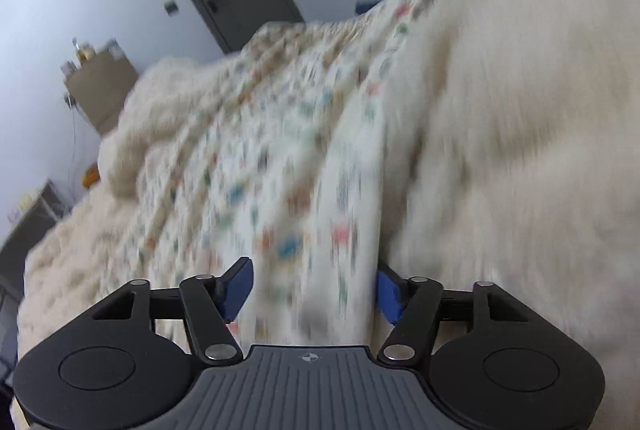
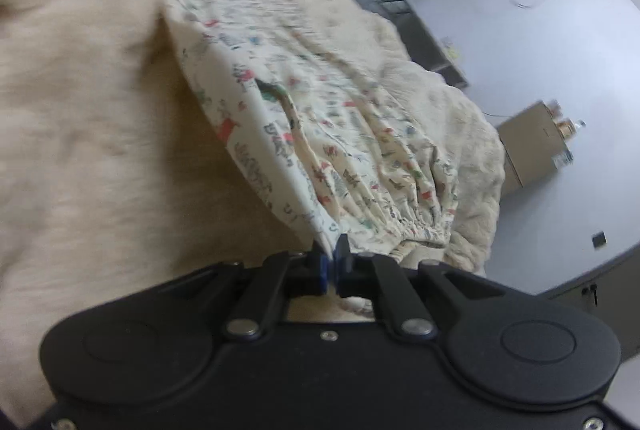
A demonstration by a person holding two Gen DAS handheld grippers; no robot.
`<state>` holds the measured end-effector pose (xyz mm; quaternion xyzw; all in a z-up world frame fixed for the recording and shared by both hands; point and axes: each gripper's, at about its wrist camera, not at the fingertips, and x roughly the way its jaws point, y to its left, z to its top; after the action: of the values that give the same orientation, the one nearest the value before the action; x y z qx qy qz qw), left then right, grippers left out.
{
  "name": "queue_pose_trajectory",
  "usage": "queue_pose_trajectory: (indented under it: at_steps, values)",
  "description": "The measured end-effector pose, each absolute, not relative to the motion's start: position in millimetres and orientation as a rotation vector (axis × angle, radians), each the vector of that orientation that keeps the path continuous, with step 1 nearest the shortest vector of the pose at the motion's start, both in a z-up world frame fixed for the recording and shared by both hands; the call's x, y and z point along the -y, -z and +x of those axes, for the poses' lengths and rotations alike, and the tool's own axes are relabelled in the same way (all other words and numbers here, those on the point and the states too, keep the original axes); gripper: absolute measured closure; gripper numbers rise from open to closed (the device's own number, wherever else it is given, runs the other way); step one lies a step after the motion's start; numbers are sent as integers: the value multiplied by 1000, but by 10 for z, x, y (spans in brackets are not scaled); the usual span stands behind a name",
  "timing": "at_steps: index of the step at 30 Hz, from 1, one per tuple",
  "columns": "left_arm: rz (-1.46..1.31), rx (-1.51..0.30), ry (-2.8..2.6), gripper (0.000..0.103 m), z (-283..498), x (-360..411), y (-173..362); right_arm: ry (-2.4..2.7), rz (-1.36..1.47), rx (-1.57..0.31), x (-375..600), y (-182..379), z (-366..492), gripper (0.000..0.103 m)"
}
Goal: Fold clothes
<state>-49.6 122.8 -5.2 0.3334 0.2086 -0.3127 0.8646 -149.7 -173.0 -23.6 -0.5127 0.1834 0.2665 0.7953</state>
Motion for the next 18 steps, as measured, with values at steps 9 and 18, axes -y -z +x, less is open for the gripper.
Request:
queue_pose_trajectory:
  at_steps: [9, 18]
  values:
    - [700, -369, 546, 85, -568, -1243, 275, -488, -1163, -336, 1932, 668, -1559, 62]
    - [531, -470, 480, 79, -362, -1267, 136, -476, -972, -279, 2026, 724, -1416, 61]
